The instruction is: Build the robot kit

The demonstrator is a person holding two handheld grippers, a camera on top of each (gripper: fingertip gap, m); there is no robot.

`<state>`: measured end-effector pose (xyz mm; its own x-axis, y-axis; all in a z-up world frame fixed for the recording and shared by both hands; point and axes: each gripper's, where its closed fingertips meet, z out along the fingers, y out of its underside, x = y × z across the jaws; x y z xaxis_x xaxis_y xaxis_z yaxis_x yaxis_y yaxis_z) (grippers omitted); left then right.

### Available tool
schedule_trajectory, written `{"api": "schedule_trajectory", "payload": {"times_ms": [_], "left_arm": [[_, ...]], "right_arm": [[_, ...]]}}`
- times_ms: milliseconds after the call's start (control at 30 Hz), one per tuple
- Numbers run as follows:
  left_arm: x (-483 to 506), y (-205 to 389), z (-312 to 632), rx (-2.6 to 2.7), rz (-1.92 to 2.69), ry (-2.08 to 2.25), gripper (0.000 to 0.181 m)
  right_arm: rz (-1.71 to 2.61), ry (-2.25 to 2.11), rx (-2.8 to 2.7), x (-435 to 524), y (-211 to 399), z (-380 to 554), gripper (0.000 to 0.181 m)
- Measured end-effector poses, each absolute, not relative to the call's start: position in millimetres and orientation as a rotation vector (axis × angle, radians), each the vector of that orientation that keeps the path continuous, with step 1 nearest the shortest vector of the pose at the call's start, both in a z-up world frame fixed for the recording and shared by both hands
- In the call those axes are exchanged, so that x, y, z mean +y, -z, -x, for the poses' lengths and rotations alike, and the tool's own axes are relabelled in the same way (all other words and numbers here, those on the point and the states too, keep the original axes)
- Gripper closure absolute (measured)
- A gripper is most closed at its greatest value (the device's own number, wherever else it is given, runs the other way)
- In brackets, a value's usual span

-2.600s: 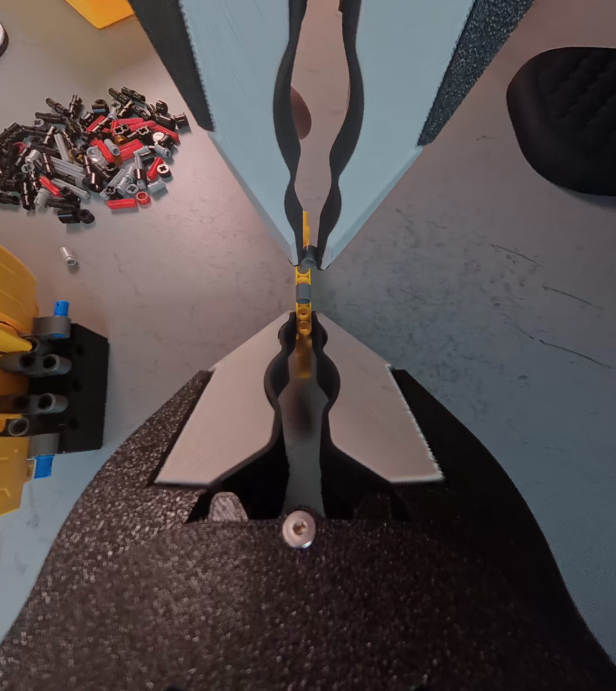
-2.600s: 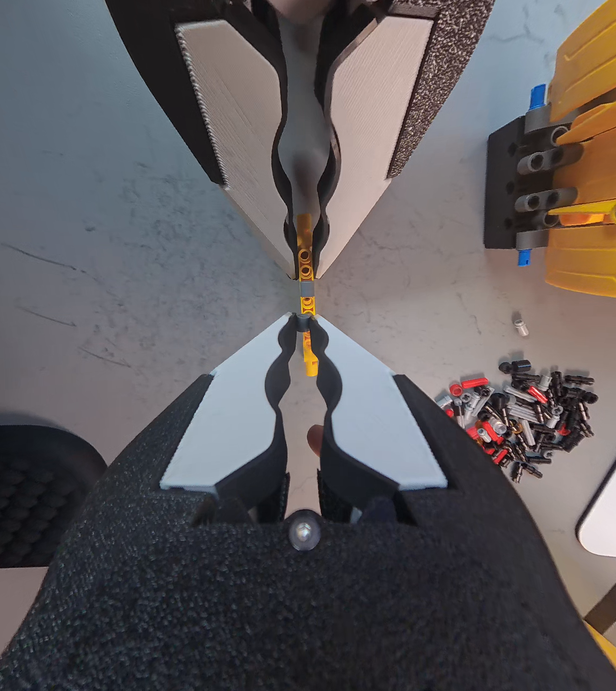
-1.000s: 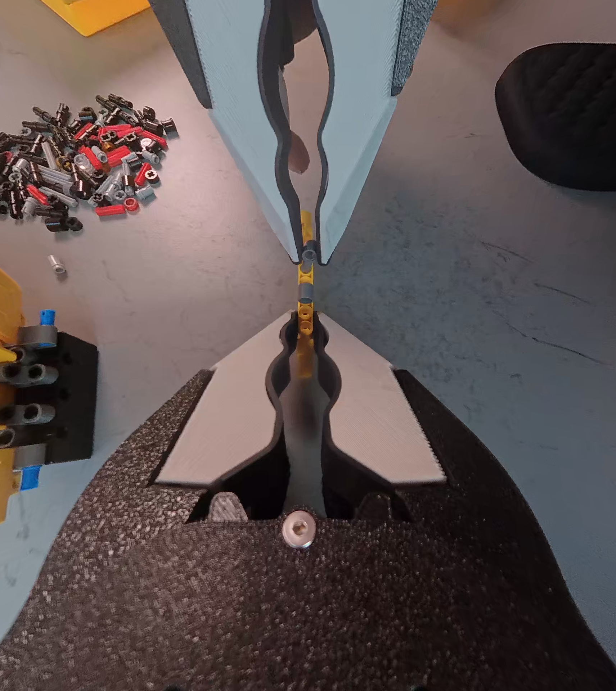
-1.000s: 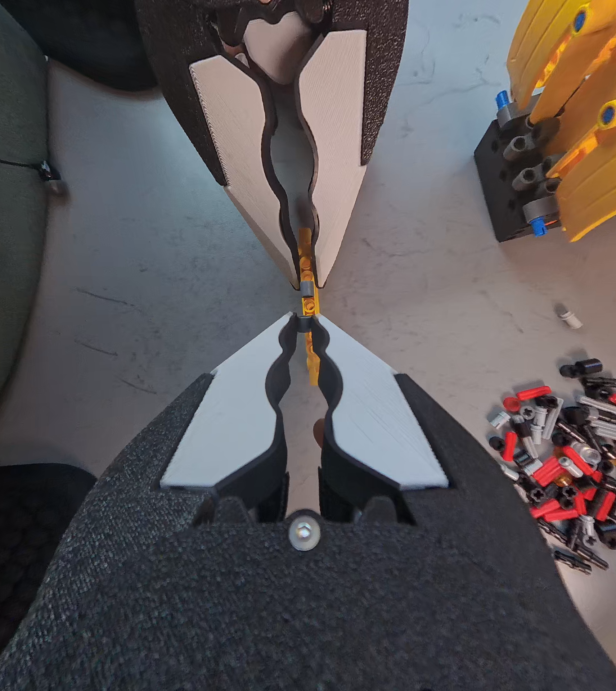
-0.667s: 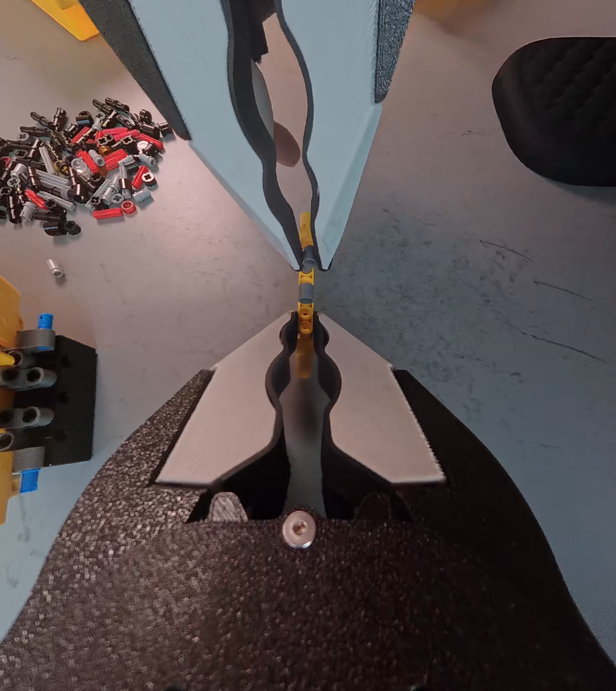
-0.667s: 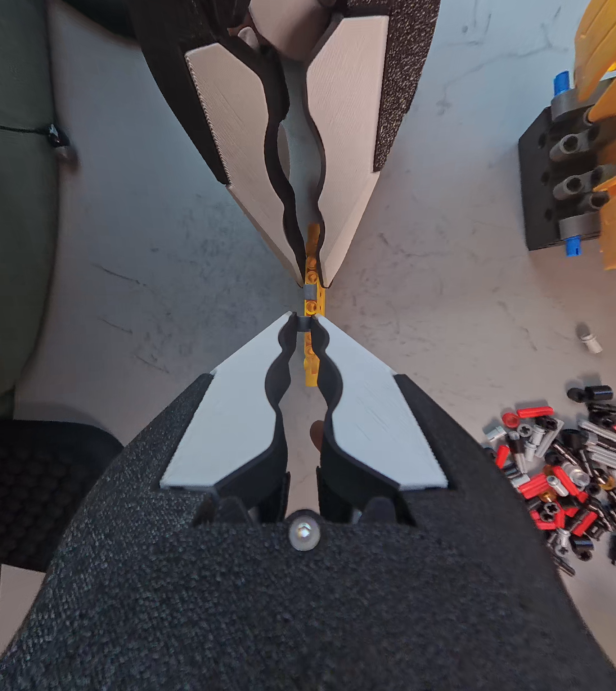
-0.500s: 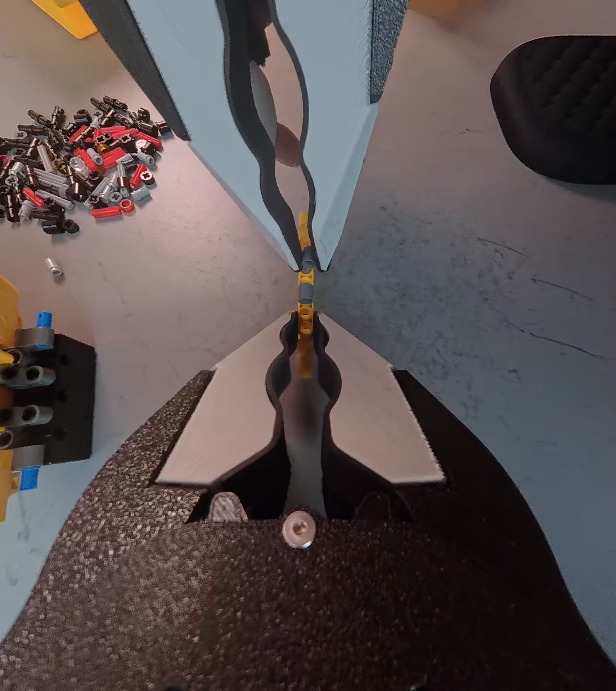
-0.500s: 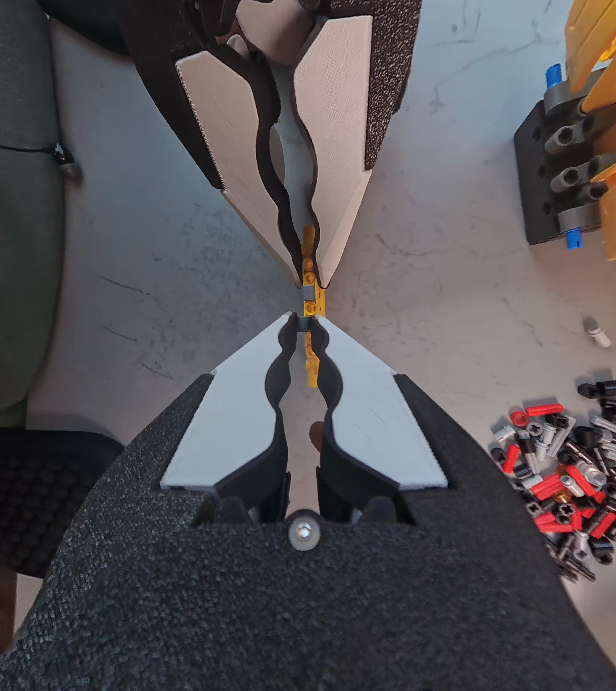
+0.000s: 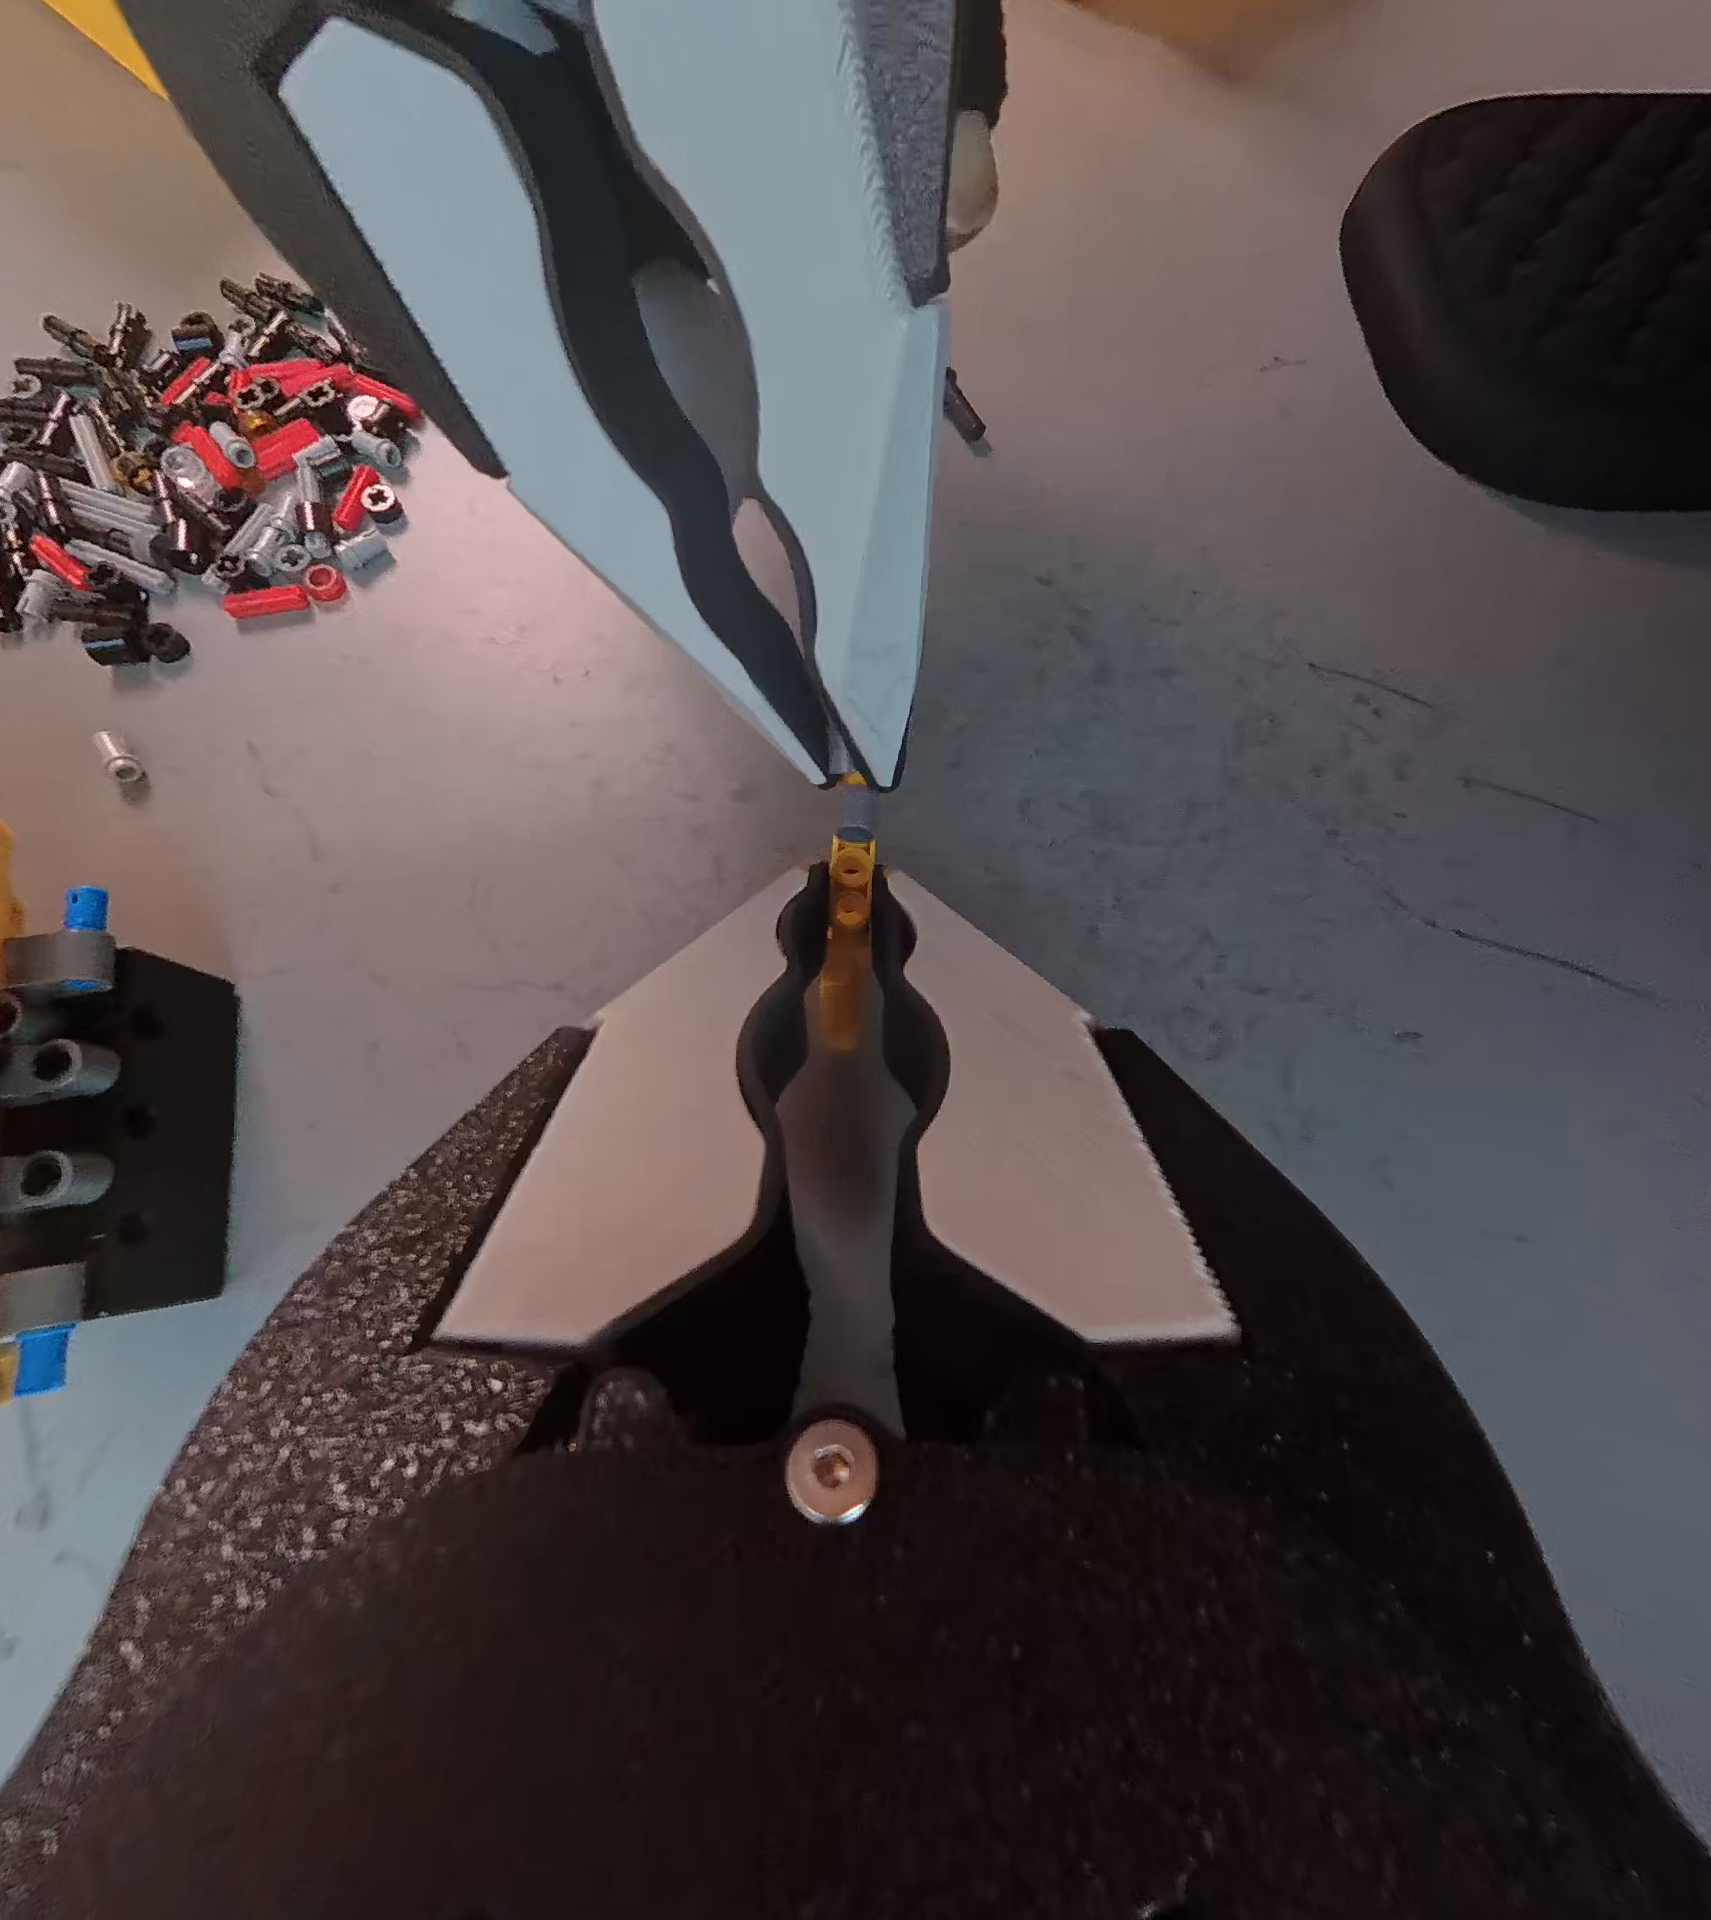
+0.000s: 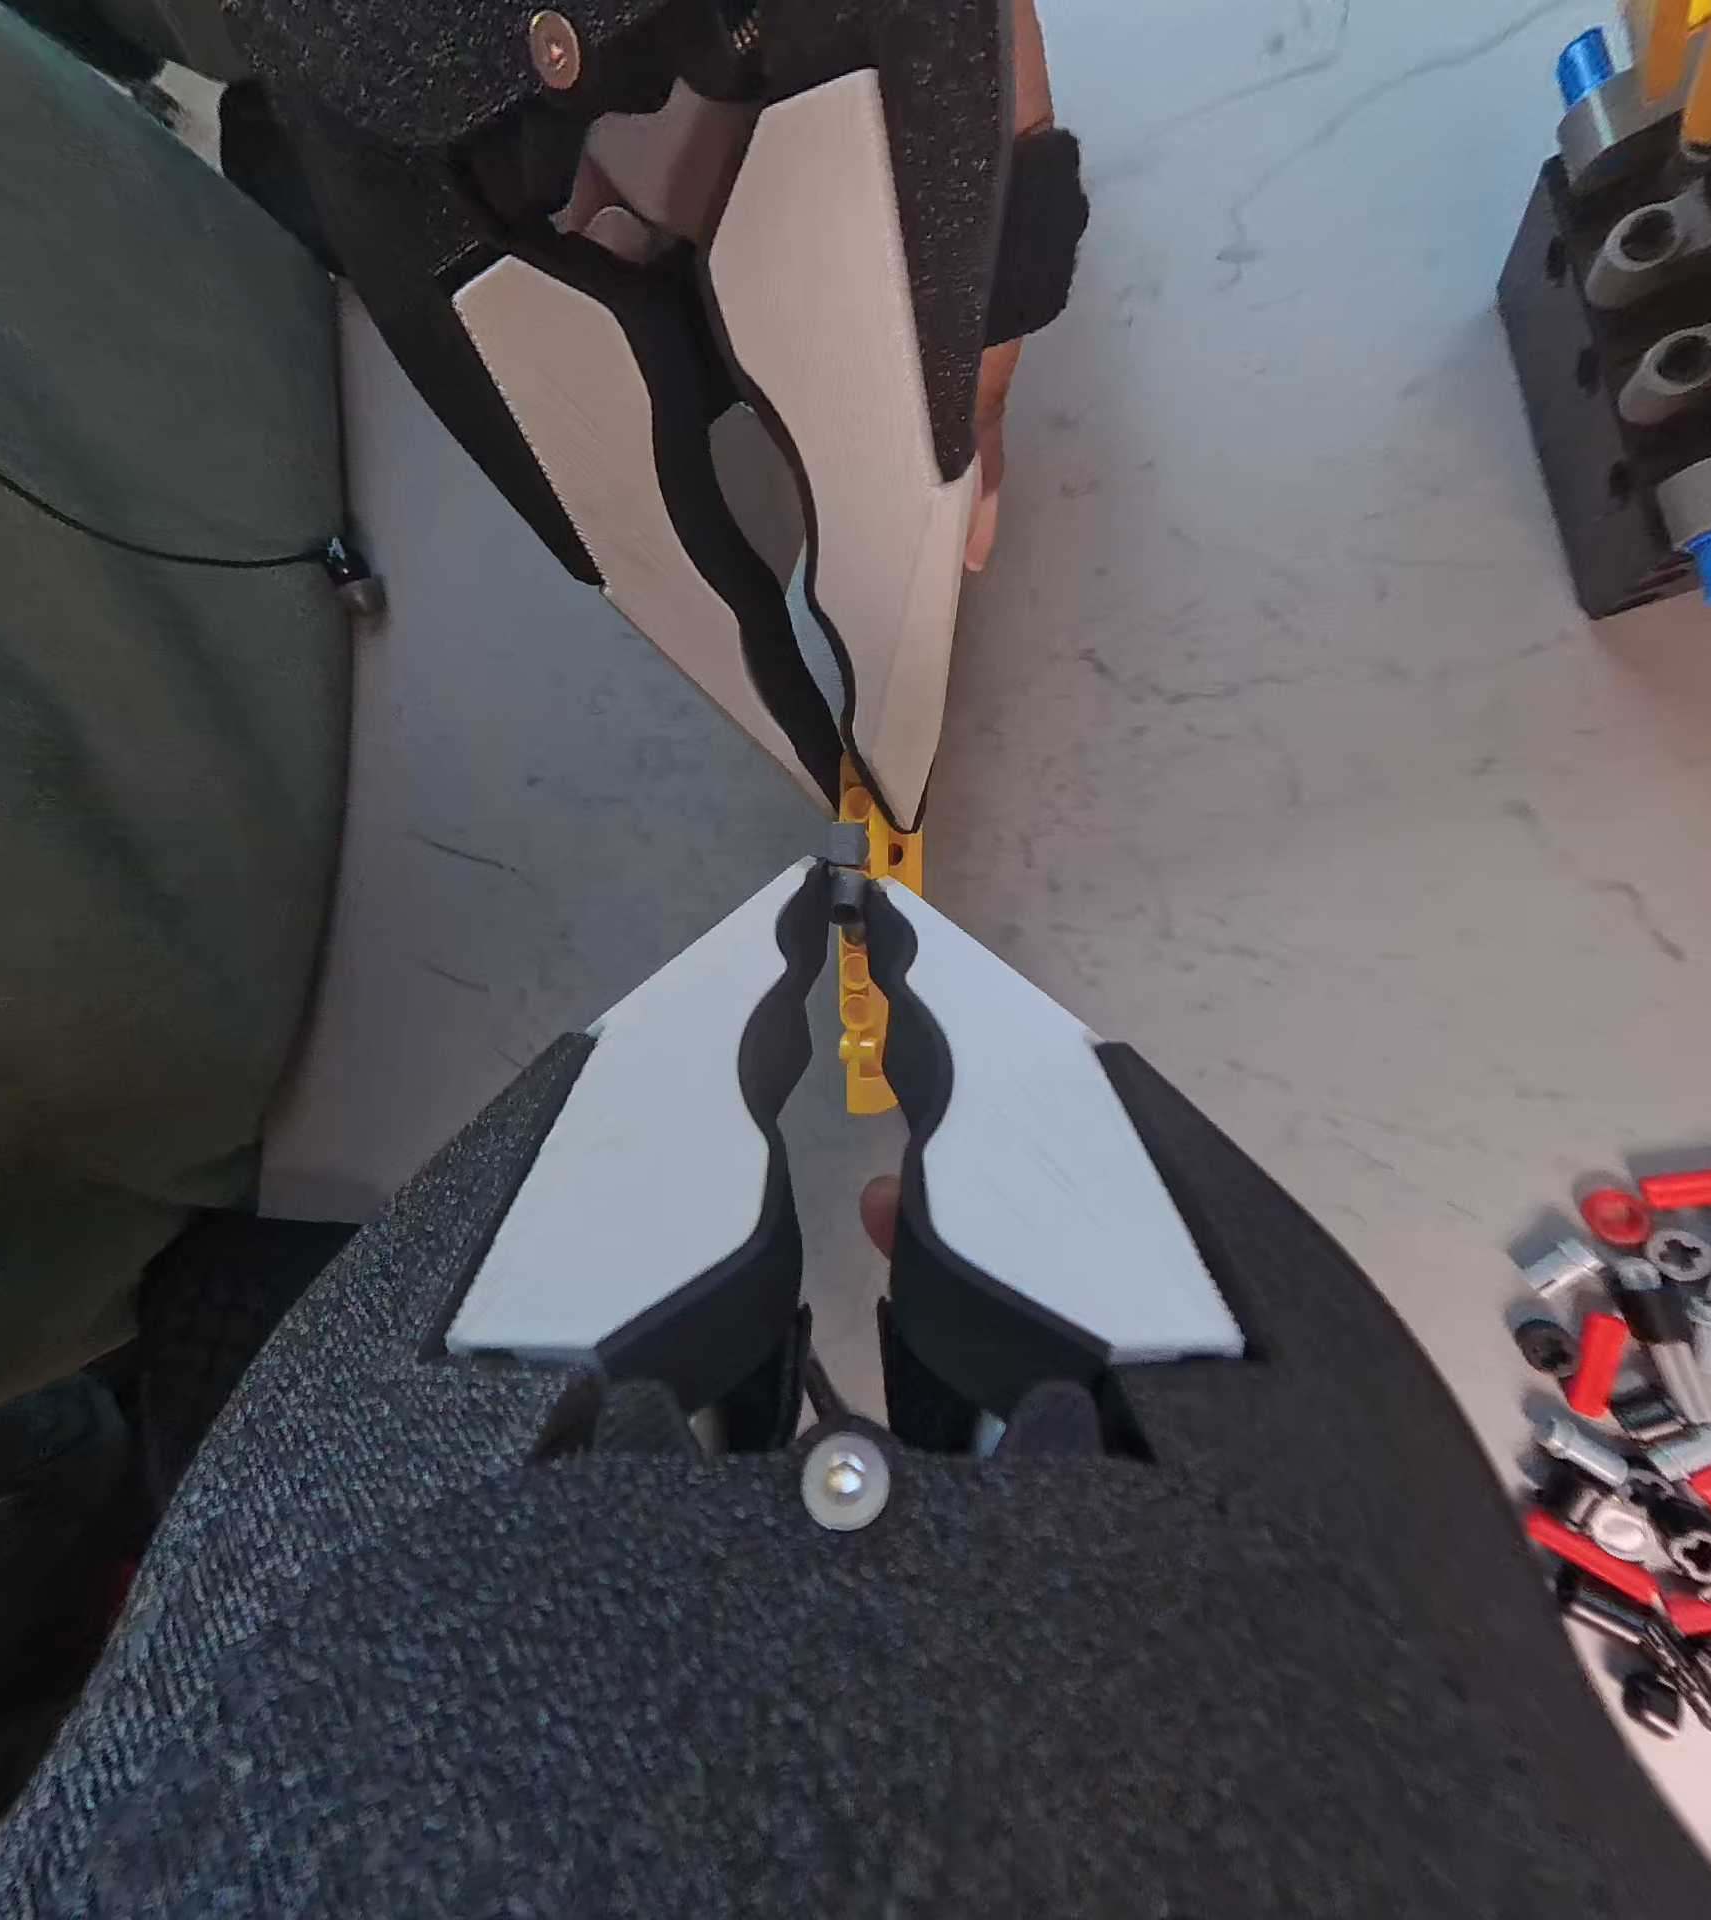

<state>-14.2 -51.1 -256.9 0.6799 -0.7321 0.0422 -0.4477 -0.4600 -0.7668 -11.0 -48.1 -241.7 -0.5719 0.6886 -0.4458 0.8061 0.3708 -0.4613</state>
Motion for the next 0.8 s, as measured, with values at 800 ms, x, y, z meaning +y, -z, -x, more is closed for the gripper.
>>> {"api": "schedule_trajectory", "payload": {"times_ms": [800], "left_arm": [[-62.8, 197.8, 0.4, 0.855, 1.842, 0.585, 0.176]], "right_arm": [[-1.346, 1.530, 2.624, -72.3, 183.0, 9.6, 0.174]]}}
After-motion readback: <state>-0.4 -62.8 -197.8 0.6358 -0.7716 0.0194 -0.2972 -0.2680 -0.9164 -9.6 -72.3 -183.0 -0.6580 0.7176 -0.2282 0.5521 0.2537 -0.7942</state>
